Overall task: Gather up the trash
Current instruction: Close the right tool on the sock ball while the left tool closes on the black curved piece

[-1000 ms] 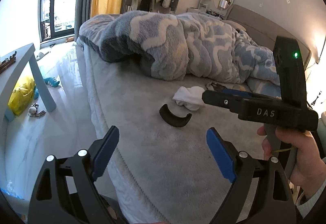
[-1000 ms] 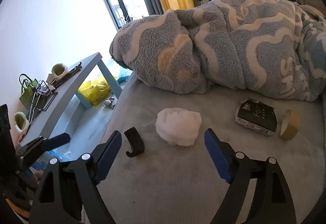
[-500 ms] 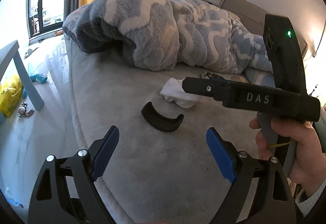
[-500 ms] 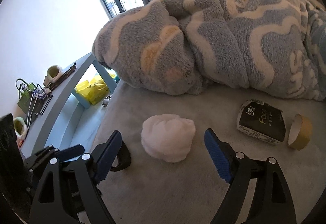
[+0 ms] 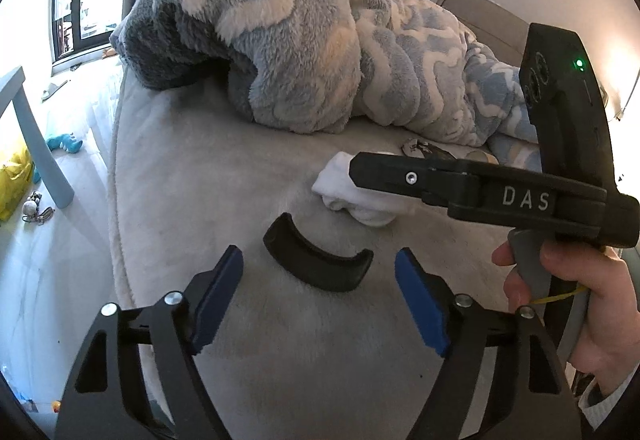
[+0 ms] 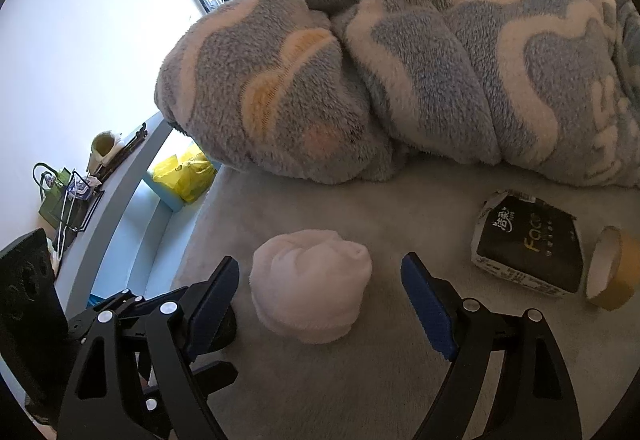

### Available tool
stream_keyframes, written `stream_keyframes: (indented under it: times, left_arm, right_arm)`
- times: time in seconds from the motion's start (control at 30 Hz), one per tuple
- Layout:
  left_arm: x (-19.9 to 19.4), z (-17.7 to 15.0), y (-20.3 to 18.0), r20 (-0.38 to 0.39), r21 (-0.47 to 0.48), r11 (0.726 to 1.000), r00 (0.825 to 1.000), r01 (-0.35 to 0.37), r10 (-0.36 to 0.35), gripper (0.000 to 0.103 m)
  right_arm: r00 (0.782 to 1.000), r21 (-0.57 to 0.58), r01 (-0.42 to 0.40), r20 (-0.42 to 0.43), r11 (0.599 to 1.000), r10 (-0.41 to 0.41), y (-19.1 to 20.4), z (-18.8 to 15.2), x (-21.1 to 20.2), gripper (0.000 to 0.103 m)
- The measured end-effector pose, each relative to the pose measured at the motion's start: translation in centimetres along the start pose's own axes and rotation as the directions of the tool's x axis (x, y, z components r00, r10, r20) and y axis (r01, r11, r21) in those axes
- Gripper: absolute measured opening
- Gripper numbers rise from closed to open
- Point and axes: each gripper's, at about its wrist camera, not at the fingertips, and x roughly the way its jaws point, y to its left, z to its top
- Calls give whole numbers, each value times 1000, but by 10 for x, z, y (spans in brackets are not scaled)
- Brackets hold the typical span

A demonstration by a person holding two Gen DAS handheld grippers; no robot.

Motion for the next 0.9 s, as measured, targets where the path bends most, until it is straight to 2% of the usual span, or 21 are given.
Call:
stream_keyframes:
  times: [0.17,0.43,0.63,0.67,0.83,0.9]
  left_arm:
    - [5,2,3,3,-12,1000,1000,6,-6,71]
    - [13,4,3,-5,-9,1000,1000,-4,4,57]
    - [12,3,5,1,-6,1000,1000,-4,4,51]
    - [10,3,5,6,-7,1000,1000,-3,3,51]
    - [5,4,6,17,-6,1000,1000,-2,2,49]
    - [4,4,4,18,-2,1000,1000,-4,4,49]
  right_arm:
    - [999,36,-42,-7,998,43,-6,2,3,84]
    - [998,61,-60,-21,996,61,-8,3,9,84]
    - [997,67,-71,-36,995,73,-8,2,12,84]
    - [996,64,-71,-40,995,74,-7,2,13,83]
    - [997,21,-53,-60,998,54,2,0,19,63]
    - [996,23,-59,-60,998,60,4,0,19,59]
